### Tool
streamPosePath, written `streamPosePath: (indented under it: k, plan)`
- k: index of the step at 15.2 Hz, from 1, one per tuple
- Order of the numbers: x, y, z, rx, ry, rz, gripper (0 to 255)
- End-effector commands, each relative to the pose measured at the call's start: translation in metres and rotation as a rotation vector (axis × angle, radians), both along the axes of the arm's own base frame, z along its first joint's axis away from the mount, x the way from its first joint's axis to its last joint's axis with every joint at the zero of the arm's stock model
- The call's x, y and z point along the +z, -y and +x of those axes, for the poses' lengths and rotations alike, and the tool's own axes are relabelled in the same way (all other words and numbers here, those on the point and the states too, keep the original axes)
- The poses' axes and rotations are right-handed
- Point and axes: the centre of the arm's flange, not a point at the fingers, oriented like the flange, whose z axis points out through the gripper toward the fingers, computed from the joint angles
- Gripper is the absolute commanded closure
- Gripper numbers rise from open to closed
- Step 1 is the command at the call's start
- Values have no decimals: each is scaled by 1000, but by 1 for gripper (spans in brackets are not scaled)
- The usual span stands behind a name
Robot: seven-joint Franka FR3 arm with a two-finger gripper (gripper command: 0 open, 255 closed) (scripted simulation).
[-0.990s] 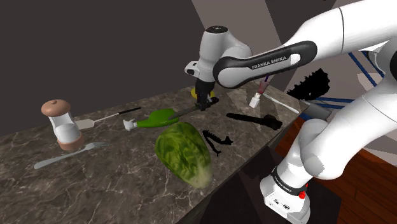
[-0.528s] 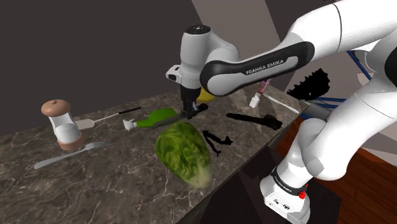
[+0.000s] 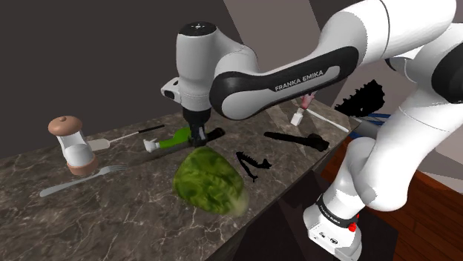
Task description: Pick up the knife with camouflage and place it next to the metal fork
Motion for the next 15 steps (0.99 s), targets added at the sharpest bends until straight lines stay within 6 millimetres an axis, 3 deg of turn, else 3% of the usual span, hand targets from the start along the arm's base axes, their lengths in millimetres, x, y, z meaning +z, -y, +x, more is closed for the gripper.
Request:
streamPosePath:
  k: [1,13,15]
  plan:
    - [-13,-28,-9,4,-18,-12,255]
    - [-13,-187,-32,4,-18,-12,255]
    - [-23,-187,-32,4,-18,-12,255]
